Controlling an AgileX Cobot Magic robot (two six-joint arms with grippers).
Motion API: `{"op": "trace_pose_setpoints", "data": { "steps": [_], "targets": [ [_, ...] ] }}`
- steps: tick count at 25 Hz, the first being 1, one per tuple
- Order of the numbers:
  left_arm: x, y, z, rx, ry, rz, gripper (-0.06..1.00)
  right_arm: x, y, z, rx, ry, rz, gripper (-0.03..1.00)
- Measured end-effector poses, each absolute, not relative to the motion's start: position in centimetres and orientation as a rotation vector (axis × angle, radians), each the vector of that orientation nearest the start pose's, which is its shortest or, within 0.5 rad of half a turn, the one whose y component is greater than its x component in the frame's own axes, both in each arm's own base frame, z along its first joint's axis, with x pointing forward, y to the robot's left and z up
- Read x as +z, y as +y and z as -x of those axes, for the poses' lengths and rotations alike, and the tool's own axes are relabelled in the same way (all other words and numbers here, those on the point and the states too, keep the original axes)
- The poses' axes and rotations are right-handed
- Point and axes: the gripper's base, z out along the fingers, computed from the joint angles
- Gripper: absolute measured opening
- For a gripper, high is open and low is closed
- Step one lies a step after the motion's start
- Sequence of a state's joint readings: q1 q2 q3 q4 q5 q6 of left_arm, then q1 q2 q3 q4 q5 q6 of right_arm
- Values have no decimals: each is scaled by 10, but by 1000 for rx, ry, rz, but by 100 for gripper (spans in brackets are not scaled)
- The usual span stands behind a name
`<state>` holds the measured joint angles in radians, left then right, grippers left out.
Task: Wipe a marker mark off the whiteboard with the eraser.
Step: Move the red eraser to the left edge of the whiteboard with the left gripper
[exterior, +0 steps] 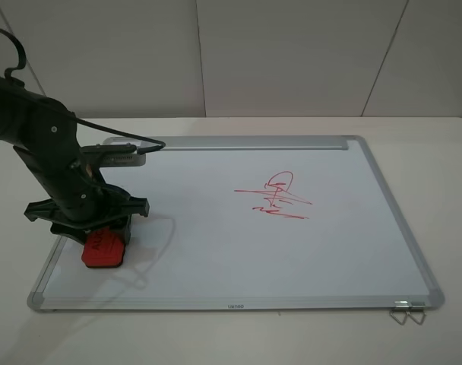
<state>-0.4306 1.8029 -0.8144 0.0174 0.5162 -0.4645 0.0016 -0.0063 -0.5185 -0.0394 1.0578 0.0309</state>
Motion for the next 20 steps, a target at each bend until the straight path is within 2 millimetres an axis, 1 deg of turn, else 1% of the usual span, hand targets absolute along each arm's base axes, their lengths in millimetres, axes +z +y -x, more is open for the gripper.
{"op": "trace_pose_setpoints", "data": {
  "steps": [5, 13, 14, 16, 17, 20],
  "targets": [
    [110, -106, -260, -56, 3024, 80, 57, 283, -3, 8, -26, 2016, -32, 83],
    [110, -104, -261, -50, 3019, 52, 58, 283, -3, 8, -26, 2016, -32, 83],
    [111, -104, -262, -51, 3013, 41, 61, 283, -3, 8, -26, 2016, -32, 83],
    [111, -104, -263, -59, 2994, 31, 71, 283, -3, 8, -26, 2016, -32, 83],
    [112, -105, -264, -65, 2984, 31, 74, 283, -3, 8, -26, 2016, -32, 83],
    [117, -105, -264, -77, 2965, 28, 77, 283, -3, 8, -26, 2016, -32, 83]
  ]
}}
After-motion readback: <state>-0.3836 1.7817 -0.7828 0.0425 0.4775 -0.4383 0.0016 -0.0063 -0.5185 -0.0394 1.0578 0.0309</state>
